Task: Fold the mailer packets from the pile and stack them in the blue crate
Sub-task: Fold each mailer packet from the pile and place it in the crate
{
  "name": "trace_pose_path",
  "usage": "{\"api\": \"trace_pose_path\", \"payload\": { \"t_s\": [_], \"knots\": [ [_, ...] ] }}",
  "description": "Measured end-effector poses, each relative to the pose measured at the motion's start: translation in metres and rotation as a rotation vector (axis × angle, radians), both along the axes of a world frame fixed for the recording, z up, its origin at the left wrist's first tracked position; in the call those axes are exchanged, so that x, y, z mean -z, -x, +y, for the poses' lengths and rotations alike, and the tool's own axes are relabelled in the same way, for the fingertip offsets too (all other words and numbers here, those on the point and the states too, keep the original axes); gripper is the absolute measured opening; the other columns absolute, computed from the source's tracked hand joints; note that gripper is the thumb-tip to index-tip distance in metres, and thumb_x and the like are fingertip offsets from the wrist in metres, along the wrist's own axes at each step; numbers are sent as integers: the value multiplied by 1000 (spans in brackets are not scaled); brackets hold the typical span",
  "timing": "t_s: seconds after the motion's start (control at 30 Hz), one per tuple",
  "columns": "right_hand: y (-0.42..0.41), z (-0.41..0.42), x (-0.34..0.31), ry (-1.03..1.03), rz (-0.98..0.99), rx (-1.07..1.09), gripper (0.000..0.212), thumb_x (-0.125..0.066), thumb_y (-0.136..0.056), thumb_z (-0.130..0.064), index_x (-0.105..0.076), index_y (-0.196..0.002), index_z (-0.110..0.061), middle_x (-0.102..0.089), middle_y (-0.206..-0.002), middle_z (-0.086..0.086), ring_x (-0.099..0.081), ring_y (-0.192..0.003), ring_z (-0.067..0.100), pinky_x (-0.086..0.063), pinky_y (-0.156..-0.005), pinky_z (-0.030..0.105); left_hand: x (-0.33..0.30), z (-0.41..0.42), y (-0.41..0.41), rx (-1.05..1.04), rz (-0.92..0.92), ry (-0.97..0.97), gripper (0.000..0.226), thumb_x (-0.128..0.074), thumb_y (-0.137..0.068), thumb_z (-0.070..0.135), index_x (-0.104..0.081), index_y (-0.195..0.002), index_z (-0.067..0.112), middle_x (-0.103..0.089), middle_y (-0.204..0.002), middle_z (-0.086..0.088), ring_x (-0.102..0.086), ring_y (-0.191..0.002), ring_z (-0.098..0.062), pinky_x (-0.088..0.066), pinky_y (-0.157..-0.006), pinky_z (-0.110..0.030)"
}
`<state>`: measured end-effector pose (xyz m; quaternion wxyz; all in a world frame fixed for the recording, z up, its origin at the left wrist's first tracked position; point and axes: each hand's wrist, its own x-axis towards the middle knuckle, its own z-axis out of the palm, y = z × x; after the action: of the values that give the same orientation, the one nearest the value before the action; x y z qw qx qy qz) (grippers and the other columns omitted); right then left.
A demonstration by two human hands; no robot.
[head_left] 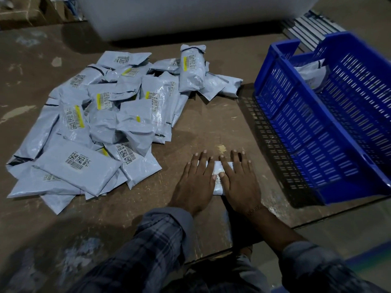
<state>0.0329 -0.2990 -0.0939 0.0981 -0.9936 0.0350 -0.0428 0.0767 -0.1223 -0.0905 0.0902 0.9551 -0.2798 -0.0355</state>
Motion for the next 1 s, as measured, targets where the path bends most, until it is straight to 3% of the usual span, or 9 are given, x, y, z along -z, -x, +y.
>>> {"api": "trace_pose_path", "payload": {
  "t_s": [0.23, 0.47, 0.67, 0.8, 1.0],
  "knots": [
    [8, 6, 0, 23, 8, 22, 57, -27, -109, -40, -29, -164, -21, -16, -171, 17, -7, -160, 35, -15, -127, 55, -2, 0, 1, -10, -21, -22, 63, -13, -113, 44, -17, -169, 16, -10, -177, -14, -9, -163, -34, -25, -128, -50],
    [7, 3, -2, 3, 34, 15, 59, -23, -110, -43, -22, -165, -23, -12, -173, 13, 3, -160, 34, -13, -128, 55, 6, 1, 1, -15, -32, -7, 62, -20, -115, 43, -10, -170, 17, -4, -178, -12, -5, -164, -33, -22, -129, -49],
    [-4, -5, -6, -102, 105, 8, 60, -11, -108, -46, -12, -166, -32, -3, -174, 5, 12, -159, 33, -8, -128, 56, 3, 8, 4, 58, -36, 26, 57, -20, -115, 42, -15, -170, 27, -9, -178, -7, -8, -163, -32, -17, -131, -48],
    [0, -2, -6, -48, 88, 12, 60, -19, -108, -43, -16, -166, -27, -6, -174, 11, 8, -159, 39, -11, -128, 57, 2, 6, 3, 19, -37, 39, 57, -21, -114, 43, -21, -168, 25, -11, -177, -7, -12, -163, -31, -18, -130, -46],
    [16, -4, 0, 52, 101, -35, 65, -32, -109, -43, -8, -167, -26, 7, -174, 11, 15, -158, 39, -3, -128, 56, 3, 5, 1, 34, -42, 1, 57, -24, -115, 43, -20, -169, 28, -11, -177, -8, -10, -163, -32, -18, -130, -47]
  ]
}}
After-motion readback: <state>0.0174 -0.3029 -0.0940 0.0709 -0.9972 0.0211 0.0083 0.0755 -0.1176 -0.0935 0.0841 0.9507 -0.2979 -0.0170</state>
